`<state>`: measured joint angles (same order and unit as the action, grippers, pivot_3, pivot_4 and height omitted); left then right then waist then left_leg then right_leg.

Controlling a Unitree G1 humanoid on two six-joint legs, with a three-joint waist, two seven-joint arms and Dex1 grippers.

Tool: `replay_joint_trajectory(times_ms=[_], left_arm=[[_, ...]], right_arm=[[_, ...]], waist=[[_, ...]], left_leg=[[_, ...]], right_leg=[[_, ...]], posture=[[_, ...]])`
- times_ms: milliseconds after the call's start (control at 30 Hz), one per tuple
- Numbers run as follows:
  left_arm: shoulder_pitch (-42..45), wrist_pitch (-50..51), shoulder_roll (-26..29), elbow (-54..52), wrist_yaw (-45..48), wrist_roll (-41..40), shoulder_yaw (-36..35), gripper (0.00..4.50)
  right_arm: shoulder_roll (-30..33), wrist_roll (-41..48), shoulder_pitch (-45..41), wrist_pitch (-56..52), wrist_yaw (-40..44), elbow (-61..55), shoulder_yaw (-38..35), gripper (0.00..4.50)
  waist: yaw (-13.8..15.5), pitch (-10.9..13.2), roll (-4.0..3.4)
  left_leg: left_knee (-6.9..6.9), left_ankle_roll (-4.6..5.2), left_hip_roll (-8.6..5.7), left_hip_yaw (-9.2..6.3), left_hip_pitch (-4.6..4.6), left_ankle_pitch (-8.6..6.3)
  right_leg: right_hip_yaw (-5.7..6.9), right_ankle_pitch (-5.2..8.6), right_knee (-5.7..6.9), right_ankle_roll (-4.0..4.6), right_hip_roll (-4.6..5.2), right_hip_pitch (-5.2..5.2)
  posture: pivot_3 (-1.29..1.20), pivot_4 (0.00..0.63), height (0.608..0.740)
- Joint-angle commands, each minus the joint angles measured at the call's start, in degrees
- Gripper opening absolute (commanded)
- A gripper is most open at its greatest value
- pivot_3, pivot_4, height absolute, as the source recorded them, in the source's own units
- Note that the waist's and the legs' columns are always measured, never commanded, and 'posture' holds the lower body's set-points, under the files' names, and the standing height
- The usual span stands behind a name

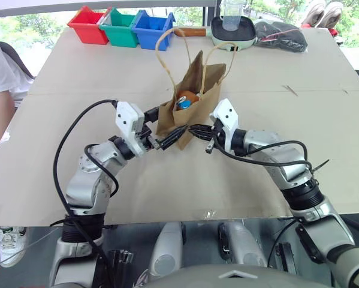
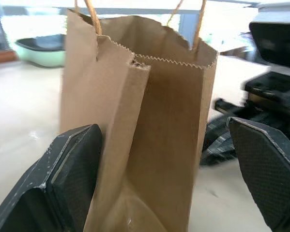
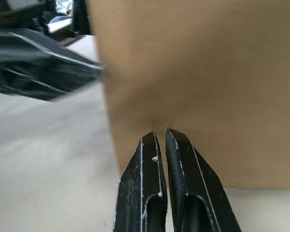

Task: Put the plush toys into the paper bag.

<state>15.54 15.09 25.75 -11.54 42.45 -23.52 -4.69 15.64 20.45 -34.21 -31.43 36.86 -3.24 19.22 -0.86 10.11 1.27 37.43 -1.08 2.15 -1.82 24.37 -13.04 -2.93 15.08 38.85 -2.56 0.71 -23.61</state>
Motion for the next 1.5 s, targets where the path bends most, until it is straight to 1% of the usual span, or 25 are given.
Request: replay_joint_trajectory(times_ms=[33, 133, 167, 200, 233, 400, 433, 467, 500, 533, 567, 600, 633, 667, 733, 800, 867, 900, 967, 1100, 1200, 1300, 1367, 1400, 1500], left_arm=[[1.2, -3.8, -1.6, 1.0, -2.8, 2.9, 0.6, 4.50], [2.1, -4.7, -4.1, 2.2, -3.8, 1.6, 0.1, 3.77], [2.0, -5.4, -4.4, 2.7, -4.0, 1.9, 0.0, 3.38], [1.9, -5.9, -4.5, 3.1, -3.9, 2.1, -0.1, 2.82], [1.8, -6.3, -4.6, 3.5, -3.9, 2.3, -0.1, 2.45], [3.6, -8.8, -4.6, 7.5, -2.4, 1.8, -0.5, 0.02], [4.3, -9.7, -3.9, 8.7, -1.0, 1.5, -0.7, 0.02], [4.9, -10.5, -3.4, 9.7, 0.6, 1.0, -0.9, 0.00], [5.6, -11.1, -2.5, 10.9, 3.4, -0.2, -1.2, 0.00], [7.2, -11.9, -0.7, 12.8, 8.3, -2.1, -1.9, 0.00], [8.3, -12.4, 0.6, 14.2, 11.8, -3.4, -2.3, 0.00], [10.5, -12.8, 2.5, 16.5, 18.2, -5.5, -2.6, 0.00], [12.4, -13.5, 3.9, 18.6, 23.0, -6.7, -2.7, 0.00], [14.5, -13.2, 5.3, 21.2, 28.6, -8.3, -2.5, 0.00], [18.8, -12.8, 6.9, 27.0, 37.7, -10.4, -2.3, 0.00], [22.5, -13.5, 7.5, 32.5, 43.9, -10.4, -1.8, 0.00], [27.3, -14.3, 8.2, 40.0, 48.9, -10.8, 0.7, 0.00], [29.3, -16.3, 8.5, 43.2, 49.9, -11.0, 3.5, 0.00], [32.0, -21.0, 8.5, 48.7, 50.1, -10.1, 8.3, 0.00], [34.8, -30.6, 7.2, 58.5, 50.1, -7.7, 13.3, 0.00], [34.7, -32.2, 7.3, 60.4, 50.1, -9.2, 16.3, 0.00], [34.5, -31.2, 7.5, 60.1, 50.1, -10.4, 15.4, 0.98], [34.2, -30.1, 8.0, 59.8, 50.1, -10.1, 13.7, 1.92], [33.5, -28.5, 8.6, 58.7, 50.1, -10.4, 13.0, 2.25], [29.0, -21.2, 11.7, 50.7, 48.7, -11.4, 9.1, 3.57]], right_arm=[[-1.1, -0.8, -1.4, 1.8, 0.9, -0.2, -1.5, 0.03], [-1.2, -1.4, -1.3, 2.2, 1.4, 0.0, -1.8, 0.00], [-0.9, -1.6, -1.0, 2.3, 1.5, -0.3, -2.0, 0.00], [-0.7, -1.7, -0.8, 2.3, 1.6, -0.7, -2.2, 0.00], [-0.6, -1.8, -0.6, 2.3, 1.7, -1.0, -2.3, 0.00], [2.6, -2.3, 2.6, 1.9, 2.3, -5.9, -3.5, 0.00], [3.8, -1.6, 3.9, 1.2, 2.6, -8.1, -4.5, 0.00], [4.9, -1.3, 5.0, 1.0, 2.7, -10.1, -5.3, 0.51], [6.4, -0.6, 6.6, 0.5, 3.0, -12.7, -6.5, 0.77], [8.5, 0.3, 9.3, 0.4, 3.5, -16.5, -8.4, 1.25], [10.0, 0.9, 11.2, 0.3, 4.0, -19.0, -9.7, 1.93], [12.2, 2.3, 14.4, 0.3, 4.6, -22.8, -12.6, 2.07], [13.9, 3.4, 17.0, 0.4, 5.1, -25.5, -14.9, 2.70], [15.7, 5.1, 19.9, 0.3, 5.9, -28.5, -17.7, 2.96], [18.8, 8.3, 24.9, 0.2, 7.2, -33.4, -23.1, 3.89], [20.9, 10.6, 28.4, 0.1, 7.8, -36.1, -27.3, 3.89], [23.2, 11.9, 34.5, 1.1, 8.9, -39.6, -33.8, 3.89], [23.8, 12.3, 37.9, 1.2, 8.9, -41.2, -37.5, 3.89], [24.7, 12.2, 42.5, 0.9, 8.0, -43.0, -41.6, 3.89], [23.8, 13.1, 44.8, 1.0, 4.6, -46.0, -42.8, 3.89], [21.9, 11.2, 44.5, 2.5, 1.7, -46.0, -41.2, 3.89], [22.5, 11.0, 45.4, 2.5, 2.2, -45.2, -41.1, 3.97], [23.3, 12.2, 45.9, 2.6, 3.8, -44.4, -41.9, 3.97], [23.8, 12.3, 46.2, 3.1, 4.7, -43.9, -42.3, 3.97], [26.2, 12.6, 47.4, 5.2, 9.2, -41.3, -44.1, 3.97]], waist=[[0.0, 0.0, 0.00], [0.0, 0.0, 0.00], [0.0, 0.0, 0.00], [0.0, 0.0, 0.00], [0.0, 0.0, 0.00], [0.0, 0.0, 0.00], [0.2, 0.0, 0.00], [0.3, 0.0, 0.00], [0.2, 0.0, 0.00], [0.1, 0.0, 0.00], [0.1, 0.0, -0.01], [0.3, 0.0, -0.01], [0.2, 0.0, 0.01], [0.2, 0.0, 0.00], [0.2, 0.0, 0.00], [0.0, 0.0, -0.02], [0.0, 0.0, 0.00], [0.1, 0.0, 0.00], [0.0, 0.0, 0.03], [-0.5, 0.0, 0.03], [-0.4, 0.0, 0.05], [-0.2, 0.0, 0.05], [0.0, 0.0, 0.05], [0.0, 0.0, 0.05], [-0.3, 0.0, 0.05]], left_leg=[[0.00, 0.00, 0.00, 0.00, 0.00, 0.00], [0.00, 0.00, 0.00, 0.00, 0.00, 0.00], [0.00, 0.00, 0.00, 0.00, 0.01, 0.00], [0.00, 0.00, 0.00, 0.00, 0.01, 0.00], [0.00, 0.00, 0.00, 0.00, 0.01, 0.00], [0.00, 0.00, -0.01, -0.04, 0.01, 0.00], [0.00, 0.00, -0.01, -0.03, 0.02, 0.00], [0.00, 0.00, -0.04, -0.05, 0.04, 0.00], [0.01, 0.00, -0.04, -0.08, 0.06, 0.00], [0.01, 0.00, -0.05, -0.06, 0.07, 0.00], [0.02, 0.00, -0.05, -0.06, 0.06, 0.00], [0.01, 0.00, -0.05, -0.06, 0.07, 0.00], [0.02, 0.00, -0.05, -0.19, 0.15, 0.00], [0.02, 0.00, -0.03, -0.20, 0.14, 0.00], [0.02, 0.00, -0.04, -0.19, 0.16, 0.00], [0.02, 0.00, -0.05, -0.12, 0.08, 0.00], [0.03, 0.00, -0.04, -0.07, 0.01, 0.00], [0.02, 0.00, -0.04, -0.10, 0.02, 0.00], [0.02, 0.01, -0.02, -0.14, 0.04, 0.00], [0.04, 0.01, -0.02, 0.00, -0.04, 0.00], [0.04, 0.01, 0.02, -0.04, -0.09, 0.00], [0.04, 0.01, 0.01, 0.00, -0.07, 0.00], [0.08, 0.01, 0.01, -0.01, -0.03, 0.00], [0.08, 0.01, 0.01, -0.01, -0.03, 0.00], [0.08, 0.01, 0.01, 0.01, -0.05, 0.00]], right_leg=[[0.00, 0.00, 0.00, 0.00, 0.00, 0.00], [0.01, 0.00, 0.01, 0.00, 0.01, 0.00], [0.01, 0.00, 0.01, 0.00, 0.01, 0.00], [0.01, 0.00, 0.00, 0.00, 0.01, 0.00], [0.01, 0.00, 0.01, 0.00, 0.01, 0.00], [0.05, 0.00, 0.01, 0.00, 0.01, 0.00], [0.04, 0.00, 0.01, 0.00, 0.01, 0.01], [0.08, 0.00, 0.01, 0.00, 0.05, 0.01], [0.12, 0.00, -0.02, 0.00, 0.06, 0.01], [0.11, 0.00, -0.01, 0.00, 0.07, 0.01], [0.10, 0.00, -0.01, 0.00, 0.07, 0.01], [0.11, 0.00, 0.00, 0.00, 0.07, 0.01], [0.27, 0.01, -0.01, 0.00, 0.05, 0.01], [0.29, 0.01, -0.04, 0.00, 0.02, 0.00], [0.30, 0.02, -0.05, 0.00, 0.02, 0.01], [0.22, 0.02, -0.04, -0.01, 0.03, 0.06], [0.13, 0.02, -0.03, -0.02, -0.01, 0.08], [0.16, 0.02, -0.02, -0.02, -0.02, 0.09], [0.17, 0.02, -0.04, -0.01, -0.06, 0.09], [-0.02, 0.02, 0.00, -0.02, -0.06, 0.09], [-0.03, 0.02, 0.04, -0.01, -0.14, 0.10], [-0.06, 0.02, 0.03, -0.02, -0.11, 0.10], [-0.05, 0.02, 0.02, -0.02, -0.11, 0.10], [-0.05, 0.02, 0.02, -0.02, -0.11, 0.10], [-0.07, 0.02, 0.02, -0.02, -0.11, 0.10]], posture=[[0.00, 0.150, 0.740], [0.00, 0.150, 0.740], [0.00, 0.150, 0.740], [0.00, 0.150, 0.740], [0.00, 0.150, 0.740], [0.00, 0.150, 0.740], [0.00, 0.150, 0.740], [0.00, 0.150, 0.740], [0.00, 0.150, 0.740], [0.00, 0.150, 0.740], [0.00, 0.150, 0.740], [0.00, 0.150, 0.740], [0.00, 0.150, 0.740], [0.00, 0.150, 0.740], [0.00, 0.150, 0.740], [0.00, 0.150, 0.740], [0.00, 0.150, 0.740], [0.00, 0.150, 0.740], [0.00, 0.150, 0.740], [0.00, 0.150, 0.740], [0.00, 0.150, 0.740], [0.00, 0.150, 0.740], [0.00, 0.150, 0.740], [0.00, 0.150, 0.740], [0.00, 0.150, 0.740]])
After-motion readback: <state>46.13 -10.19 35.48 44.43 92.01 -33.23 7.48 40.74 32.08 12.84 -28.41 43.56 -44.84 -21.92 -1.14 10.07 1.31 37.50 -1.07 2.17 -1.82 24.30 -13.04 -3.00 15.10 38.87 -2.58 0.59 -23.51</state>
